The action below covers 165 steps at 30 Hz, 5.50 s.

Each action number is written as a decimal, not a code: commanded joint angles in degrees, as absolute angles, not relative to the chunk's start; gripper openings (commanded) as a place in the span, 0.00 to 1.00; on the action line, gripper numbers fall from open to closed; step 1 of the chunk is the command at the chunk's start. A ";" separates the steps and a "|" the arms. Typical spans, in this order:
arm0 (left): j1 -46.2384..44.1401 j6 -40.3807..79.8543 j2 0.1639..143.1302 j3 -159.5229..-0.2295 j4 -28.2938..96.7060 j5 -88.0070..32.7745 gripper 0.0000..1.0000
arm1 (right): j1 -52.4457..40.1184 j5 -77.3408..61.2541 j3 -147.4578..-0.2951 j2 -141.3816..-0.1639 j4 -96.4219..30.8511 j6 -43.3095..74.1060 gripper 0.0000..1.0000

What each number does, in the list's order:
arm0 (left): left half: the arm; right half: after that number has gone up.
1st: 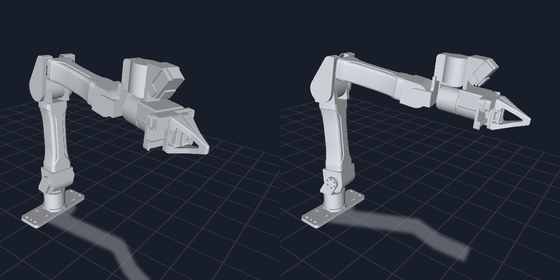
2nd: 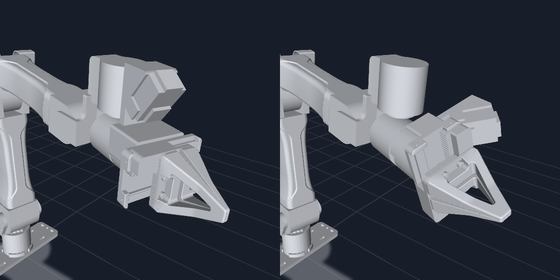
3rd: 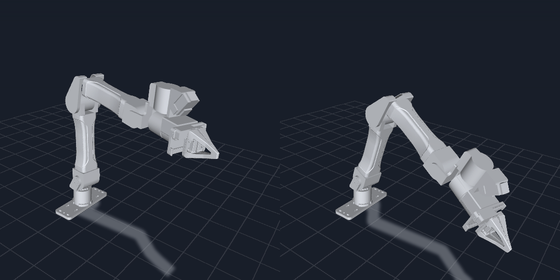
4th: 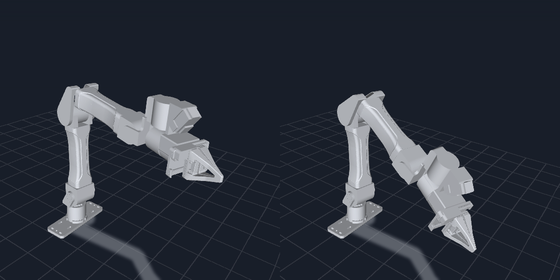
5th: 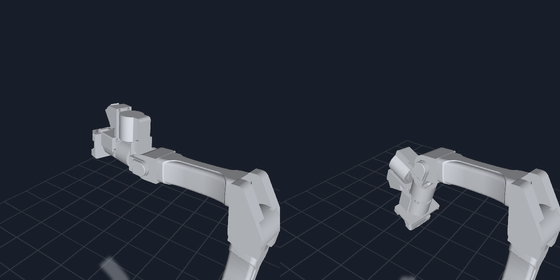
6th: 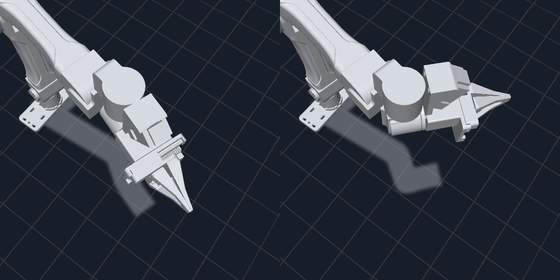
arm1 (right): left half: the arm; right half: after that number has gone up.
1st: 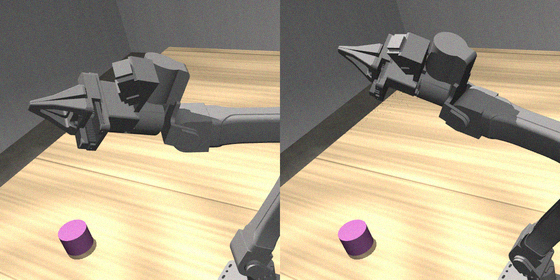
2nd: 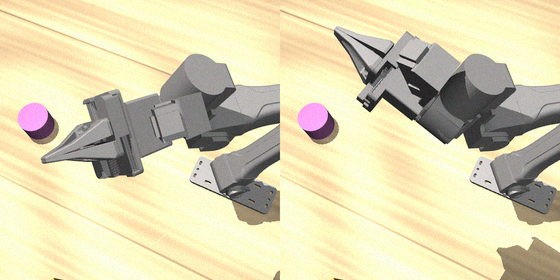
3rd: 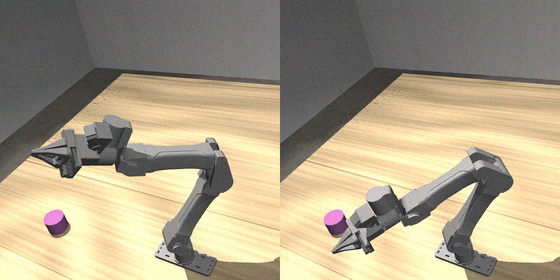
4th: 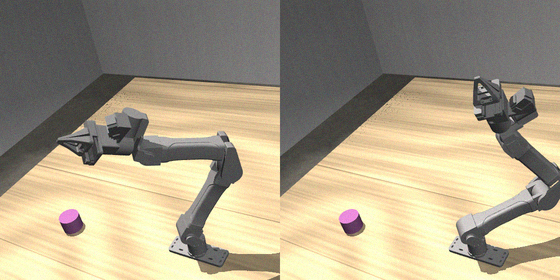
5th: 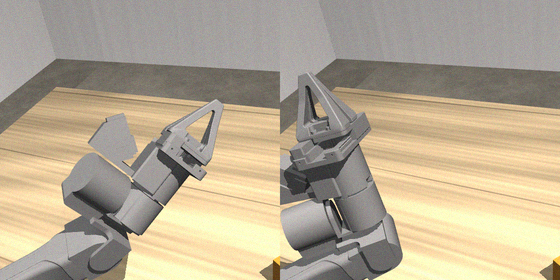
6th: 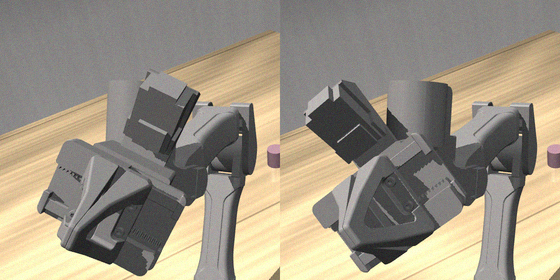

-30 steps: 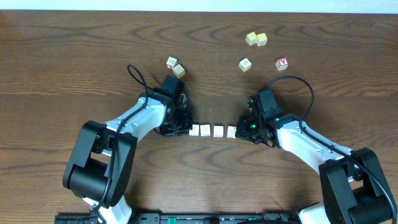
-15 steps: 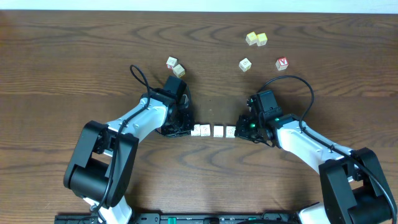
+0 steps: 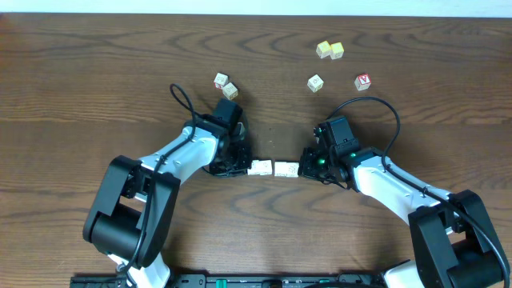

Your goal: Lift 4 blocks

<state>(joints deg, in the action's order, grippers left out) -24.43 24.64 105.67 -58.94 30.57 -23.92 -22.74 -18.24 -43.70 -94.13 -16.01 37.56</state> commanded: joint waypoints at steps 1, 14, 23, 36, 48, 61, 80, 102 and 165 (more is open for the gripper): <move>-26.11 25.19 107.50 -58.17 30.68 -23.53 0.07 | -23.11 -18.50 -43.83 -94.63 -15.57 39.20 0.01; -26.65 25.15 107.50 -58.17 30.55 -20.62 0.07 | -24.47 -16.43 -43.83 -94.63 -14.68 40.25 0.01; -23.77 25.12 102.59 -59.68 37.54 -15.40 0.07 | -22.09 -5.91 -50.85 -94.41 -33.04 38.46 0.01; -23.53 34.13 94.35 -59.72 44.64 2.98 0.07 | -29.06 -10.81 -58.54 -94.54 -49.34 33.50 0.01; -23.53 35.92 94.35 -59.66 45.84 8.43 0.07 | -41.50 0.21 -57.91 -98.63 -44.49 46.68 0.01; -23.53 36.36 94.35 -59.46 45.98 8.38 0.07 | -41.67 -3.09 -57.91 -103.74 -36.58 41.43 0.01; -23.53 36.36 94.35 -59.46 45.98 8.19 0.07 | -41.63 0.40 -57.98 -103.74 -34.06 38.65 0.01; -23.53 36.36 94.35 -59.46 46.00 8.19 0.07 | -41.56 1.48 -58.02 -103.72 -33.50 38.46 0.01; -23.53 36.36 94.35 -59.46 46.00 8.16 0.07 | -37.95 4.14 -57.56 -101.38 -37.93 36.12 0.01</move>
